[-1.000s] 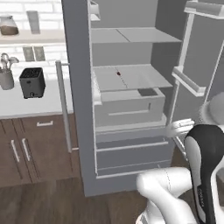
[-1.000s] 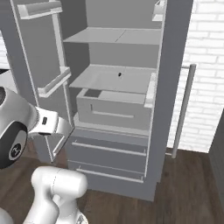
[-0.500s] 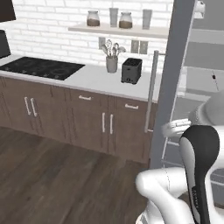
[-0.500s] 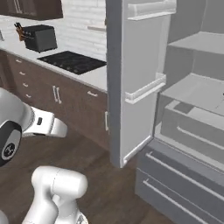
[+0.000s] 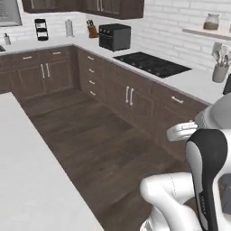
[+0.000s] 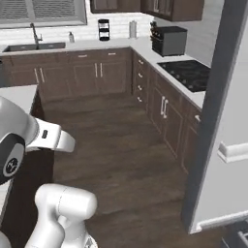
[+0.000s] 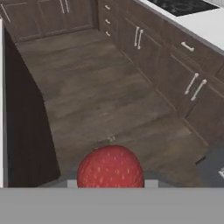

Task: Take the strawberry from the fridge and place it on top of the pancake, located on the dining counter.

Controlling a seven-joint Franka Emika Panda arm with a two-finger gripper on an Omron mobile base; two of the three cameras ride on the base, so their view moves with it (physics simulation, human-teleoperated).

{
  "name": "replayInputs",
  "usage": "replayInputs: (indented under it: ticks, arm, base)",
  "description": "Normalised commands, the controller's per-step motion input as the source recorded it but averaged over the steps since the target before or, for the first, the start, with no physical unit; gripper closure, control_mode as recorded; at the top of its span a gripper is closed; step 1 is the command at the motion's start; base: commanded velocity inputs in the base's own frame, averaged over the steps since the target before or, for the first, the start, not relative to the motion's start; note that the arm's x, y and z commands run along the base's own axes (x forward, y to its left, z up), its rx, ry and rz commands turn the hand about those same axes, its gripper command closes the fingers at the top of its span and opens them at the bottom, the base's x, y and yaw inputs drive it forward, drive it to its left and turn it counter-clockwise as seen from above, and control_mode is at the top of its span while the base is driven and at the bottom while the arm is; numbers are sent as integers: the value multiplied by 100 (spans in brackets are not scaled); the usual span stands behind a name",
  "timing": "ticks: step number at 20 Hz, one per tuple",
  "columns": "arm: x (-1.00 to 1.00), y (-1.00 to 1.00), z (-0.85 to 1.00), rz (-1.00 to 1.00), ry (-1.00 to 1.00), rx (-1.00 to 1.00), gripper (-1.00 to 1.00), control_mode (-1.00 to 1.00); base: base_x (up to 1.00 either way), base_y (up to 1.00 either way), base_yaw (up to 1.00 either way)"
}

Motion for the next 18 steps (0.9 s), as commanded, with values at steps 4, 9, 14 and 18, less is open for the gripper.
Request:
replayInputs:
  ticks: [4,9,14,18]
  arm:
    - [0,0,0,0,0,0,100,100]
    - [0,0,0,0,0,0,100,100]
    - [0,0,0,0,0,0,100,100]
    - [0,0,0,0,0,0,100,100]
  base:
    - [-13,13,85]
    - [-36,14,77]
    - [-53,31,69]
    - [-40,49,52]
